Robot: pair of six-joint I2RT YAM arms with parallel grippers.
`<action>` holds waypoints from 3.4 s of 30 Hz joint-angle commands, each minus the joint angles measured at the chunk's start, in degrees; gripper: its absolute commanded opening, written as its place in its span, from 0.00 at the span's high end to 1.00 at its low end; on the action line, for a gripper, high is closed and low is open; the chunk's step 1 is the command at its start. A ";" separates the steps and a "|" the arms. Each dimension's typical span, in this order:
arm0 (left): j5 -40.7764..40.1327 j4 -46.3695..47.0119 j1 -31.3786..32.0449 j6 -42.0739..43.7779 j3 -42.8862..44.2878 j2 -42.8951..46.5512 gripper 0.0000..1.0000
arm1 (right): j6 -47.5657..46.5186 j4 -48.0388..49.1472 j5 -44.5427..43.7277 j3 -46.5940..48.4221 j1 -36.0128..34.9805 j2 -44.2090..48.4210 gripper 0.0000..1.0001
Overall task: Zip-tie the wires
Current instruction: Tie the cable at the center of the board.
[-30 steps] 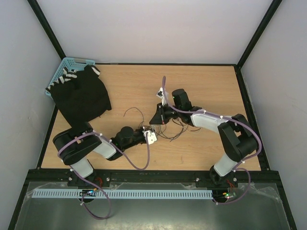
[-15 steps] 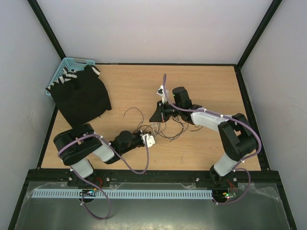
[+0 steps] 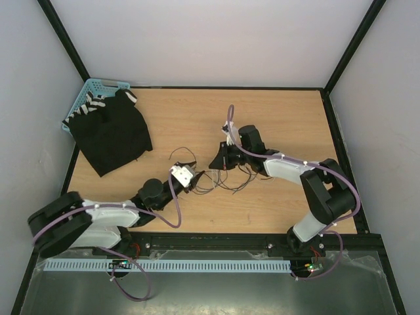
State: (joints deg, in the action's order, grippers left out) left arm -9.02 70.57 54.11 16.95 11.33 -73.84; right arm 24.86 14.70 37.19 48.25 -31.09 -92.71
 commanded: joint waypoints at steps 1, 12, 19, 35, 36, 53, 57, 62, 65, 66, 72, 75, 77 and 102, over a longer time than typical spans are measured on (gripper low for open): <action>-4.18 -20.93 0.39 -13.98 5.53 8.36 0.50 | 8.47 5.62 -10.33 -4.16 -0.25 4.74 1.00; 0.44 -29.61 1.00 -21.08 9.57 6.61 0.43 | 19.86 8.98 -24.78 -9.06 -3.82 10.36 1.00; -1.91 -22.95 1.79 -21.26 10.94 -0.13 0.34 | 22.64 9.35 -27.17 -11.06 -4.68 12.34 1.00; -5.04 -11.29 1.68 -19.77 15.02 -10.38 0.34 | 24.69 10.27 -26.31 -12.59 -4.89 13.12 1.00; -5.21 -10.72 1.70 -19.68 15.23 -11.05 0.36 | 24.69 10.26 -26.29 -12.69 -4.86 13.11 1.00; -6.38 -7.50 0.15 -20.63 16.55 -16.41 0.54 | 26.78 12.18 -25.16 -13.68 -4.90 12.70 1.00; -6.02 -7.21 -0.28 -20.99 17.08 -17.26 0.56 | 27.79 13.26 -24.54 -14.10 -4.90 12.33 1.00; -6.32 -6.90 -0.48 -21.96 17.30 -18.74 0.57 | 28.22 13.56 -24.19 -14.10 -4.88 12.20 1.00; -6.28 -6.31 -0.76 -22.09 17.24 -19.14 0.59 | 28.17 13.68 -24.15 -14.15 -4.86 12.01 1.00; -6.32 -6.12 -0.80 -22.02 17.29 -19.18 0.60 | 28.22 13.73 -24.15 -14.15 -4.86 12.01 1.00; -6.62 -4.72 -1.51 -21.65 16.79 -18.91 0.72 | 28.16 13.95 -23.98 -14.21 -4.86 11.50 1.00; -6.50 -4.24 -1.70 -21.67 16.34 -18.40 0.79 | 28.06 14.00 -24.19 -14.15 -4.86 11.21 1.00; -6.06 -4.04 -1.72 -21.44 15.96 -18.04 0.86 | 27.79 14.04 -24.51 -14.02 -4.86 11.14 1.00; -8.02 -0.80 2.37 -25.85 9.42 -19.48 1.00 | 24.58 10.84 -29.36 -6.06 -1.86 8.81 1.00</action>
State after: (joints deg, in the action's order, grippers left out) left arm -17.02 68.75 55.05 -7.40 22.37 -92.71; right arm 50.70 23.94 12.16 39.18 -35.05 -84.20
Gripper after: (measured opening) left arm 0.094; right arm 0.009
